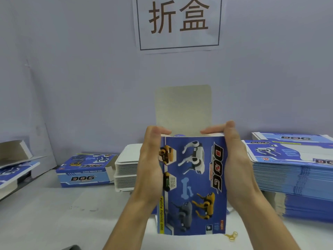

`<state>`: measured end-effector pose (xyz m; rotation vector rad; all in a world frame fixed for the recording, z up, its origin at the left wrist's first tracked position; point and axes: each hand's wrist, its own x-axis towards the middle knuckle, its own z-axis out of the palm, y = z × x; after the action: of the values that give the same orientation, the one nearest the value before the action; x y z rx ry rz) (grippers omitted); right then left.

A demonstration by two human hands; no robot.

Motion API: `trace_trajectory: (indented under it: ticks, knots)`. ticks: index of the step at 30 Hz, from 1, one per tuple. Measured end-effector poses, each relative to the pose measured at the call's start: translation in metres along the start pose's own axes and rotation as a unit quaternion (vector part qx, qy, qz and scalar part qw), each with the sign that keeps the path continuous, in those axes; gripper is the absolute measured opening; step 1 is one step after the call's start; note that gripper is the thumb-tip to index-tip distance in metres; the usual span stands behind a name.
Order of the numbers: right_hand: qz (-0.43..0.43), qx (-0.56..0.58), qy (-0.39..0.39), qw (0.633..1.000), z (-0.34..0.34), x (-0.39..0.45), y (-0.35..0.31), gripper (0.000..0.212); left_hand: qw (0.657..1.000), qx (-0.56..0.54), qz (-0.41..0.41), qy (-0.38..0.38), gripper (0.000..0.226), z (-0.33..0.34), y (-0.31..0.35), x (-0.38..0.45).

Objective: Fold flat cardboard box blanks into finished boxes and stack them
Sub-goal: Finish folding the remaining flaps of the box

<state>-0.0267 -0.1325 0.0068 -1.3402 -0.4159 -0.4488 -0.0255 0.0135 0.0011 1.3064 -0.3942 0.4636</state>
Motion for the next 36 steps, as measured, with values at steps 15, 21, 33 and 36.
trace_trajectory:
  ticks: [15,21,33,36]
  knots:
    - [0.041,0.056,0.008,0.998,0.003,-0.001,0.007,0.037,0.997,-0.069,0.028,0.019,0.022,-0.008,0.005,0.007]
    - [0.02,0.062,0.038,0.997,0.005,-0.003,0.01,0.023,0.996,-0.07,0.045,0.038,0.019,-0.014,0.0,0.006]
    - [0.062,0.139,-0.092,0.984,-0.008,-0.004,0.006,0.024,0.981,0.088,0.082,-0.151,0.026,-0.022,0.012,0.001]
    - [0.059,0.126,-0.112,0.984,-0.007,0.0,0.004,0.022,0.971,0.137,0.144,-0.135,0.026,-0.022,0.012,0.004]
